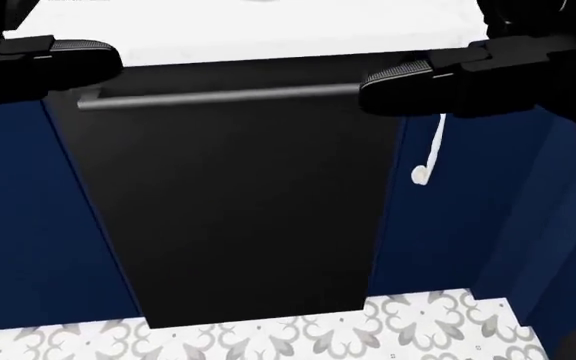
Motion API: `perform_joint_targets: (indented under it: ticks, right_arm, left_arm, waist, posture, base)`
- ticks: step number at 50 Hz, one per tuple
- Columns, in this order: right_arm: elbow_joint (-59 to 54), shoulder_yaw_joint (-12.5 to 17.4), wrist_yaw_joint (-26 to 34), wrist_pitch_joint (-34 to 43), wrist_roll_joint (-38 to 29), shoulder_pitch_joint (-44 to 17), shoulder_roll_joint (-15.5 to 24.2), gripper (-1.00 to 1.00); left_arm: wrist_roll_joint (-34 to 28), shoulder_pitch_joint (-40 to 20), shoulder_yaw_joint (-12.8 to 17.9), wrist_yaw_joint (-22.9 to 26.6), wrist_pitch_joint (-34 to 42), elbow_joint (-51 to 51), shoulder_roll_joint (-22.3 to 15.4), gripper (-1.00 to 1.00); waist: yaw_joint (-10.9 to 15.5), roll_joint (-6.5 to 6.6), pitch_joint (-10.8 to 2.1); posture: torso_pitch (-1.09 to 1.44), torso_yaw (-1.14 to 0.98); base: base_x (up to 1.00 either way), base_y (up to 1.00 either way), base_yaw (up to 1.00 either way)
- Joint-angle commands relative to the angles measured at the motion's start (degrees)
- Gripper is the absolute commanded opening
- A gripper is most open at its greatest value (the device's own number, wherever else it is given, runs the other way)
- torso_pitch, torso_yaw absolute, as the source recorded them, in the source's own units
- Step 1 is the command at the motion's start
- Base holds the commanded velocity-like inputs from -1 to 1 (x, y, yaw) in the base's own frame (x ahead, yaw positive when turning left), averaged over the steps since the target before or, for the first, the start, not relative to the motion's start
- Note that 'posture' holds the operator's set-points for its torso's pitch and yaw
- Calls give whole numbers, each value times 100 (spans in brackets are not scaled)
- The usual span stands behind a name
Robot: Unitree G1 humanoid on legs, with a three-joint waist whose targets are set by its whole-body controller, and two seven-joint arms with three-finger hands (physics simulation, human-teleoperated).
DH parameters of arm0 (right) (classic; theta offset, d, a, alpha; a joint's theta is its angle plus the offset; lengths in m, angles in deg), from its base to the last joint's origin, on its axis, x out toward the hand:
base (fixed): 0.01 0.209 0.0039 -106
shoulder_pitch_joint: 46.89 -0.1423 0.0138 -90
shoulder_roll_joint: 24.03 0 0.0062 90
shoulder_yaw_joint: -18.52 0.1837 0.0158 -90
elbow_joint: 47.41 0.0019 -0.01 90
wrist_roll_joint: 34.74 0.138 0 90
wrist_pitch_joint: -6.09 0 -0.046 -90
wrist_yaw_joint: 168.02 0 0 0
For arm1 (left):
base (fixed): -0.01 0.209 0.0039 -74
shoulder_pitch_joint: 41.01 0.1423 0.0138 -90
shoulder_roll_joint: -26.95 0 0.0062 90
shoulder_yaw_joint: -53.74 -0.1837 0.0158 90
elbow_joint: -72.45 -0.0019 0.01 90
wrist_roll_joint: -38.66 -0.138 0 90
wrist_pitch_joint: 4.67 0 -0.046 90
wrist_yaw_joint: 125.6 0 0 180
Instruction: Place all breads on the cutting board.
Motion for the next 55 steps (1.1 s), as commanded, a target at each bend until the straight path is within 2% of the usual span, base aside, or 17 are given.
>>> perform_joint_targets:
  ticks: [1, 6, 10, 11, 12, 19, 23, 26, 34, 37, 38, 40, 47, 51, 52, 53, 55]
  right_arm:
    - [115, 133, -17, -207, -96, -196, 106, 100]
    - [160, 147, -19, -123, -143, -216, 38, 100]
    - [142, 129, 19, -95, -212, -274, -5, 100]
    - [143, 119, 43, -113, -233, -258, -2, 100]
    - [138, 109, 60, -123, -251, -257, -3, 100]
    - [162, 99, 148, -107, -371, -253, -46, 100]
    - [184, 101, 214, -101, -442, -244, -62, 100]
    - [217, 105, 261, -62, -510, -233, -92, 100]
    - [193, 88, 421, -26, -689, -294, -100, 100]
    - [205, 99, 490, -6, -759, -299, -100, 100]
    - [215, 99, 514, -5, -783, -288, -104, 100]
    - [232, 110, 567, 13, -836, -289, -104, 100]
    - [287, 94, 700, 17, -1011, -251, -165, 100]
    - [309, 72, 741, 17, -1087, -240, -206, 100]
    - [318, 73, 754, 17, -1099, -230, -208, 100]
    - [327, 74, 762, 17, -1111, -221, -214, 100]
    - [334, 72, 777, 17, -1129, -213, -218, 100]
  left_arm:
    - [63, -250, -14, 33, -165, 173, -41, 100]
    - [94, -199, 5, 33, -174, 199, -42, 100]
    - [138, -223, 43, 9, -127, 216, -81, 100]
    - [144, -241, 39, 3, -125, 205, -88, 100]
    - [148, -240, 32, -4, -130, 207, -83, 100]
    - [182, -250, 31, -30, -116, 209, -101, 100]
    - [197, -254, 28, -37, -134, 198, -106, 100]
    - [196, -192, 21, -27, -173, 209, -108, 100]
    - [196, -225, 4, -36, -193, 160, -112, 100]
    - [165, -203, -39, -21, -257, 125, -99, 100]
    - [169, -207, -38, -34, -234, 143, -87, 100]
    - [171, -212, -35, -39, -225, 145, -72, 100]
    - [199, -225, -13, -62, -144, 201, -67, 100]
    - [219, -219, 16, -62, -118, 222, -87, 100]
    - [223, -218, 16, -65, -119, 222, -88, 100]
    - [224, -215, 13, -65, -128, 217, -86, 100]
    - [220, -202, 1, -65, -146, 212, -84, 100]
  waist:
    - [-41, -7, -173]
    - [20, -285, -119]
    - [107, -692, -241]
    - [27, -596, -158]
    - [60, -681, -117]
    - [-36, -351, -68]
    - [-128, 137, -192]
    - [-93, 111, -116]
    - [47, -294, -115]
    - [89, -704, -224]
    - [52, -575, -191]
    - [48, -664, -112]
    - [-58, -332, -70]
    - [-134, 196, -230]
    - [-75, 31, -174]
    - [-107, 131, -139]
    - [-53, 78, -159]
  posture:
    - [0, 0]
    - [0, 0]
    - [0, 0]
    - [0, 0]
    - [0, 0]
    - [0, 0]
    - [0, 0]
    - [0, 0]
    - [0, 0]
    - [0, 0]
    - [0, 0]
    - [0, 0]
    - [0, 0]
    - [0, 0]
    - [0, 0]
    - [0, 0]
    - [0, 0]
  base:
    - [25, 0, 0]
    - [24, 0, 0]
    - [24, 0, 0]
    - [25, 0, 0]
    - [27, 0, 0]
    - [29, 0, 0]
    - [29, 0, 0]
    - [28, 0, 0]
    - [29, 0, 0]
    - [29, 0, 0]
    - [29, 0, 0]
    - [28, 0, 0]
    - [29, 0, 0]
    - [29, 0, 0]
    - [28, 0, 0]
    - [28, 0, 0]
    - [29, 0, 0]
